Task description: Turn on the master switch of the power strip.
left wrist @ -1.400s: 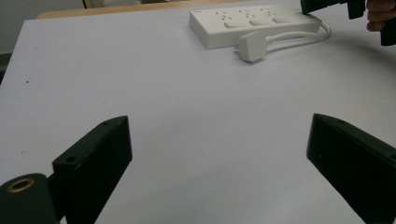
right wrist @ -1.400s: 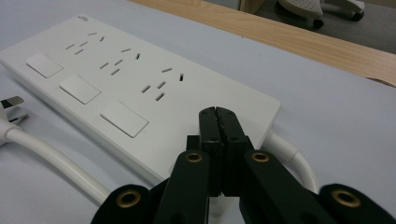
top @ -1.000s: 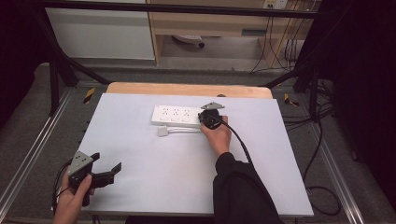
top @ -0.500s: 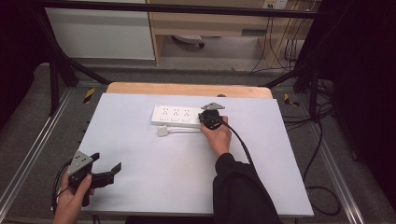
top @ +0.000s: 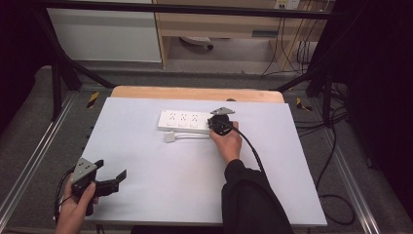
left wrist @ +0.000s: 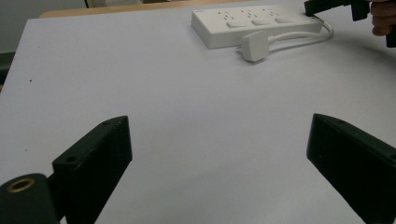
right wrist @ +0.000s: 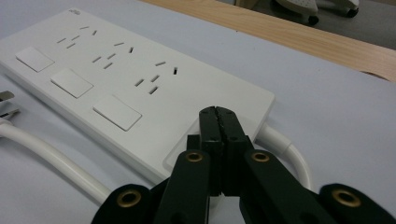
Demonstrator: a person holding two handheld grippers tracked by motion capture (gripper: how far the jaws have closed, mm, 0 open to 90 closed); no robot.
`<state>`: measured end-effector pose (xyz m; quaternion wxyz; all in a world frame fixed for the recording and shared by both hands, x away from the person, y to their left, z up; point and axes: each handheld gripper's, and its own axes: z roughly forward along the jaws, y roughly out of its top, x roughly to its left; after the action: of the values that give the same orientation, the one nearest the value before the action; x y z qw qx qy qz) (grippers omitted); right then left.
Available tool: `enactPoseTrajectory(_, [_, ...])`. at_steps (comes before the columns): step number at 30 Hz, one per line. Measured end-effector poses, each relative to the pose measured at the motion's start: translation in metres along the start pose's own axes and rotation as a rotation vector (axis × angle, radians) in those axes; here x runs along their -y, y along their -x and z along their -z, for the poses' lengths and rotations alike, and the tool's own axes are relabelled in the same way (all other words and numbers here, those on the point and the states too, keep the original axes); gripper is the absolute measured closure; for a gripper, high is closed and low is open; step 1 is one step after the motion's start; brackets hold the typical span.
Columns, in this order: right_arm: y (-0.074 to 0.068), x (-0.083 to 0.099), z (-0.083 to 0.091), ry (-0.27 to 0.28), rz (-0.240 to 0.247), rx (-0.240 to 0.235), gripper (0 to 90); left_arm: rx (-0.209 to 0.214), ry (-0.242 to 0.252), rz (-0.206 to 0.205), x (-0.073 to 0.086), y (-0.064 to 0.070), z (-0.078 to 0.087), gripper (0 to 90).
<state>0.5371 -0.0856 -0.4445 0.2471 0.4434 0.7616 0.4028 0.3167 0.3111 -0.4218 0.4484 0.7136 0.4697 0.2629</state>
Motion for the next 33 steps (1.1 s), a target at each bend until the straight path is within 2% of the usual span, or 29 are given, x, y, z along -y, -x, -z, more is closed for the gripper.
enactPoseTrajectory(4, [-0.002,0.000,0.001,-0.011,0.017,0.007,90.0,-0.001,0.000,-0.001,0.000,0.000,0.000,6.8])
enactPoseTrajectory(7, [-0.001,-0.002,0.001,-0.022,0.011,0.001,90.0,-0.002,0.000,-0.004,0.000,0.000,0.001,6.7])
enactPoseTrajectory(10, [-0.004,-0.001,0.001,-0.017,0.028,0.022,90.0,-0.002,0.001,0.002,0.000,0.000,0.000,6.7])
enactPoseTrajectory(19, [-0.003,-0.002,0.002,-0.014,0.005,0.014,90.0,-0.001,0.001,0.001,0.000,-0.001,0.000,6.8])
enactPoseTrajectory(23, [-0.002,-0.004,0.004,-0.018,0.011,0.015,90.0,0.002,0.003,0.002,0.000,-0.001,0.000,6.8])
enactPoseTrajectory(33, [-0.002,-0.011,0.012,0.028,0.013,0.001,90.0,0.003,0.003,0.001,0.000,-0.002,0.000,6.9])
